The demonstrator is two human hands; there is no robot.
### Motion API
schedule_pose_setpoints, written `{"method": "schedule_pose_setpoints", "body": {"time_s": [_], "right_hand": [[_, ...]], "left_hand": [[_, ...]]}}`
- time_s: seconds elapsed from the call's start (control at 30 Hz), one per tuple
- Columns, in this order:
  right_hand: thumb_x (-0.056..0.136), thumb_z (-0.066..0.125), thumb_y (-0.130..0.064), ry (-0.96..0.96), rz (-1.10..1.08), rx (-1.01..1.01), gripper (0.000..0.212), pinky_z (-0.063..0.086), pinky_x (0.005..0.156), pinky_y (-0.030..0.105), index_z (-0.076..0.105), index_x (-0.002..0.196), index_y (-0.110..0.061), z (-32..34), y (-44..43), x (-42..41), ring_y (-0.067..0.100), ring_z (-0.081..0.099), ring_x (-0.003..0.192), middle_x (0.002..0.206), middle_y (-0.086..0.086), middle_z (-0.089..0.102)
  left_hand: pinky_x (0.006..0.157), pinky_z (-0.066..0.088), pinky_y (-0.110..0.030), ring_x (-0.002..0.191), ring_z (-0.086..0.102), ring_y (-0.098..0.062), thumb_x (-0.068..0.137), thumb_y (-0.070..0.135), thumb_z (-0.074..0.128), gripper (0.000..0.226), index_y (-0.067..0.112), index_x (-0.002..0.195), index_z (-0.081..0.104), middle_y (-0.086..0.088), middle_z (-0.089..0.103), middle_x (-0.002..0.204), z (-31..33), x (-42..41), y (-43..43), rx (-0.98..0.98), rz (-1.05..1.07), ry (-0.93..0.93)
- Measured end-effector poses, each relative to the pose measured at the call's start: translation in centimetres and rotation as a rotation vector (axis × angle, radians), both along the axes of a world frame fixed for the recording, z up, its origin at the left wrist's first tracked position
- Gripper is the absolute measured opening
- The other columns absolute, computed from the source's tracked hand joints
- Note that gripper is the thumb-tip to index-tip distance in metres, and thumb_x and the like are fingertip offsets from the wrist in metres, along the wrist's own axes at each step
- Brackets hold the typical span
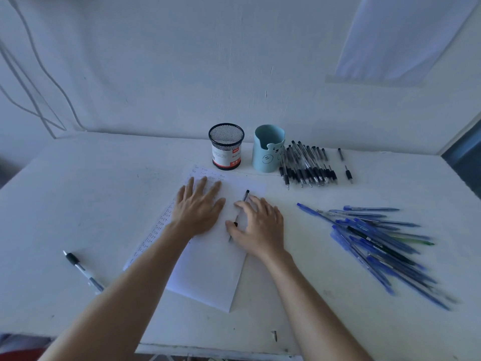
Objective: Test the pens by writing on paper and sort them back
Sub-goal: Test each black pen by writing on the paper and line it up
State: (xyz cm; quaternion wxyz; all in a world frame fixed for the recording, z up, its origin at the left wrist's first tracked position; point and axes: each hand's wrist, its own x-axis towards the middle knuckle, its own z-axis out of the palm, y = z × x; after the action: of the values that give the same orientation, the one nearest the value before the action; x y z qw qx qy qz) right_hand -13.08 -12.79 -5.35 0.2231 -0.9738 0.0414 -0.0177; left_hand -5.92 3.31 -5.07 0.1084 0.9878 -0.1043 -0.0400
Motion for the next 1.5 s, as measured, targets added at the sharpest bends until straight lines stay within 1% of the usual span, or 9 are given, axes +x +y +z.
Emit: {"method": "schedule_pose_setpoints", "body": {"time_s": [0.13,0.33,0.47,0.57,0.7,0.9,1.07,1.23,1.5], "right_hand": [[0.079,0.062,-0.039,-0.004,-0.082,0.122,0.045,0.021,0.11,0.036,0.057,0.123,-0.039,1.1,-0.1,0.6,0.012,0.034,0.135,0.138,-0.015,0.048],[0.083,0.05,0.0,-0.14,-0.172,0.27,0.057,0.046,0.093,0.037,0.054,0.136,-0.019,0.8,-1.8,1.1,0.031,0.06,0.113,0.118,0.008,0.069],[0.084,0.053,0.009,-0.359,-0.267,0.406,0.043,0.045,0.091,0.025,0.06,0.124,-0.005,1.7,-4.6,1.7,0.026,0.068,0.106,0.116,0.011,0.072],[0.085,0.058,0.01,-0.476,-0.325,0.396,0.034,0.039,0.081,0.011,0.066,0.116,-0.002,2.8,-7.3,3.0,0.025,0.068,0.095,0.111,0.012,0.072],[0.085,0.059,0.009,-0.538,-0.407,0.318,0.028,0.044,0.082,0.021,0.069,0.109,-0.003,3.2,-11.4,5.9,0.029,0.066,0.091,0.102,0.013,0.071],[0.091,0.054,0.006,-0.436,-0.527,0.241,0.028,0.041,0.088,0.024,0.067,0.115,0.0,3.9,-15.4,10.2,0.032,0.063,0.106,0.113,0.02,0.067],[0.093,0.052,0.0,-0.254,-0.565,0.216,0.03,0.046,0.1,0.037,0.067,0.12,0.001,4.1,-16.6,11.7,0.036,0.059,0.116,0.12,0.019,0.068],[0.09,0.049,-0.014,-0.139,-0.58,0.252,0.026,0.048,0.081,0.037,0.072,0.098,-0.006,4.5,-16.5,11.1,0.038,0.061,0.099,0.099,0.015,0.071],[0.092,0.052,-0.027,-0.114,-0.557,0.131,0.041,0.036,0.102,0.046,0.059,0.131,-0.016,5.3,-15.3,9.5,0.037,0.044,0.124,0.134,0.012,0.056]], "left_hand": [[0.123,0.003,-0.044,0.154,0.003,-0.026,0.1,0.062,0.026,0.063,0.039,0.157,0.014,-0.001,0.009,0.167,-0.3,-0.1,0.0,0.027,-0.004,-0.018],[0.123,0.002,-0.044,0.153,0.003,-0.026,0.1,0.061,0.026,0.062,0.038,0.157,0.017,-0.001,0.011,0.167,-0.3,0.0,-0.2,0.021,0.002,-0.024],[0.123,0.002,-0.044,0.153,0.004,-0.027,0.099,0.062,0.027,0.063,0.037,0.157,0.02,-0.002,0.013,0.166,-0.3,0.3,-0.6,0.005,0.016,-0.025],[0.123,0.003,-0.043,0.153,0.005,-0.026,0.099,0.062,0.029,0.066,0.032,0.157,0.021,-0.002,0.014,0.166,-0.4,0.7,-1.1,0.003,0.036,-0.04],[0.123,0.005,-0.044,0.153,0.007,-0.027,0.098,0.063,0.031,0.066,0.032,0.156,0.024,-0.001,0.017,0.166,-0.4,1.0,-1.7,-0.006,0.053,-0.055],[0.123,0.007,-0.045,0.152,0.01,-0.027,0.096,0.064,0.031,0.066,0.032,0.154,0.027,-0.001,0.02,0.165,-0.7,1.0,-1.7,-0.008,0.055,-0.081],[0.123,0.007,-0.045,0.152,0.01,-0.027,0.097,0.062,0.034,0.065,0.032,0.153,0.027,0.0,0.02,0.165,-0.7,0.9,-1.7,-0.015,0.059,-0.089],[0.122,0.008,-0.046,0.151,0.012,-0.029,0.092,0.066,0.027,0.069,0.032,0.152,0.03,-0.001,0.024,0.164,-0.9,0.9,-1.6,-0.026,0.054,-0.091],[0.123,0.008,-0.045,0.151,0.013,-0.028,0.096,0.061,0.039,0.064,0.031,0.152,0.032,-0.002,0.025,0.163,-0.6,0.7,-1.7,-0.065,0.068,-0.089]]}}
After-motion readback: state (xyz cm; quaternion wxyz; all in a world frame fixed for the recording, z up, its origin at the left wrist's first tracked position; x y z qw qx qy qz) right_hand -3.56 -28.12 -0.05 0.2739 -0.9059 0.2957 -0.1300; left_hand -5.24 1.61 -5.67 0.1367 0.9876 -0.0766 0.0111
